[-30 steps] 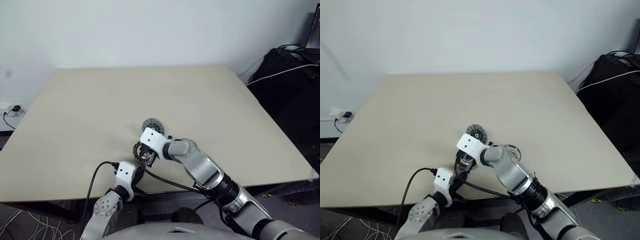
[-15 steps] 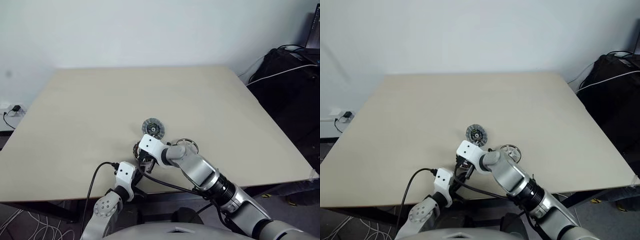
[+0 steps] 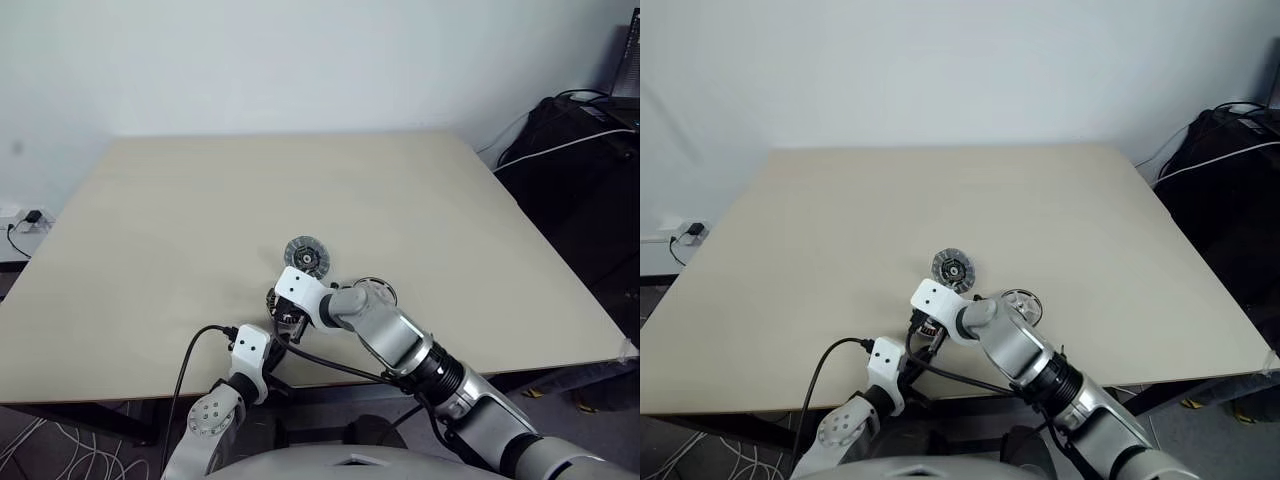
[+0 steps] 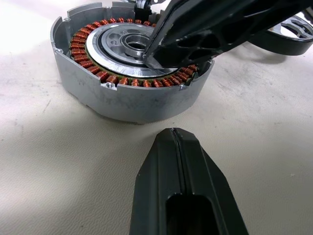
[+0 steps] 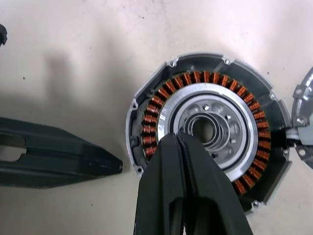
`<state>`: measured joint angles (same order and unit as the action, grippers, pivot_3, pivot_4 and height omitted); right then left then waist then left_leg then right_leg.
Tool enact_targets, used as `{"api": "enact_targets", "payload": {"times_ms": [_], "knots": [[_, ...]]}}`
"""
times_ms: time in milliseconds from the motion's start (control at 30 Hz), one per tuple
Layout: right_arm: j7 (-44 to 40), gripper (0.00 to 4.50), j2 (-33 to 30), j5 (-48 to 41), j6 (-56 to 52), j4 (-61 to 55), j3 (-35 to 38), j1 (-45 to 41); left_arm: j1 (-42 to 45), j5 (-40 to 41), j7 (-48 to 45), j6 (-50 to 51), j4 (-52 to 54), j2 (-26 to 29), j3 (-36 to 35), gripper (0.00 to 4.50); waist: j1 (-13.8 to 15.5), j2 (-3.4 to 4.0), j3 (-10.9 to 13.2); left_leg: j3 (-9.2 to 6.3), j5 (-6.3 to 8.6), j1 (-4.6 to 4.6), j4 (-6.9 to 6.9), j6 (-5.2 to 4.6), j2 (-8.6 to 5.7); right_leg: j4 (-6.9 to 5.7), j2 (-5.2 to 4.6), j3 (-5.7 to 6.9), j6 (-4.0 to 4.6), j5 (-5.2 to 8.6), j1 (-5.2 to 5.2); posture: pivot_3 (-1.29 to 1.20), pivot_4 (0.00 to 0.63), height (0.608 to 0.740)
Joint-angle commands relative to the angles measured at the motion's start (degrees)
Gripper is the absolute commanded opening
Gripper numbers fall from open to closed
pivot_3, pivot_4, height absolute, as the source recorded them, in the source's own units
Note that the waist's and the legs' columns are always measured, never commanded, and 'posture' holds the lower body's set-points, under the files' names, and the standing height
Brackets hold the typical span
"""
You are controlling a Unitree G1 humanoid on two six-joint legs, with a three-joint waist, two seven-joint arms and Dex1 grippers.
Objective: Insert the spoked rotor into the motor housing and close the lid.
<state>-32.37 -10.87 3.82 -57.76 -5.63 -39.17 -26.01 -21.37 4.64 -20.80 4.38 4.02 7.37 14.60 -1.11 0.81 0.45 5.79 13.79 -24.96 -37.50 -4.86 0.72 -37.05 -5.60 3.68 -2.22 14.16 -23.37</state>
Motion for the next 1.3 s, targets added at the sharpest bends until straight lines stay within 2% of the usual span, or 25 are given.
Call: {"api": "enact_targets", "payload": {"times_ms": [33, 967, 1300], "knots": [[0.8, 0.04, 0.0, 0.2, 1.0, 0.4, 1.6, -1.4, 0.2, 0.1, 0.3, -1.3, 0.9, -0.3, 0.1, 0.0, 0.0, 0.0, 0.0, 0.0, 0.0, 0.0, 0.0, 0.0, 0.0, 0.0, 0.0, 0.0, 0.0, 0.0, 0.0, 0.0, 0.0, 0.74], [1.5, 0.04, -2.5, 0.5, 1.5, 1.2, 3.8, -1.3, 0.2, 0.1, 0.1, -0.8, 1.2, -0.2, 0.4, 0.0, 0.5, 0.04, 0.0, 0.0, 0.0, 0.0, -0.11, 0.0, 0.0, -0.04, -0.02, 0.07, 0.08, -0.27, 0.04, 0.0, 0.0, 0.74], [1.8, 0.04, -1.4, -1.4, 2.0, 0.3, 5.6, -1.0, 0.5, 0.1, 0.1, -0.1, 1.8, 0.0, 0.4, 0.0, 0.4, 0.06, 0.0, 0.0, 0.0, 0.02, -0.11, 0.0, 0.01, -0.03, -0.01, 0.12, 0.01, -0.4, 0.0, 0.0, 0.0, 0.74]]}}
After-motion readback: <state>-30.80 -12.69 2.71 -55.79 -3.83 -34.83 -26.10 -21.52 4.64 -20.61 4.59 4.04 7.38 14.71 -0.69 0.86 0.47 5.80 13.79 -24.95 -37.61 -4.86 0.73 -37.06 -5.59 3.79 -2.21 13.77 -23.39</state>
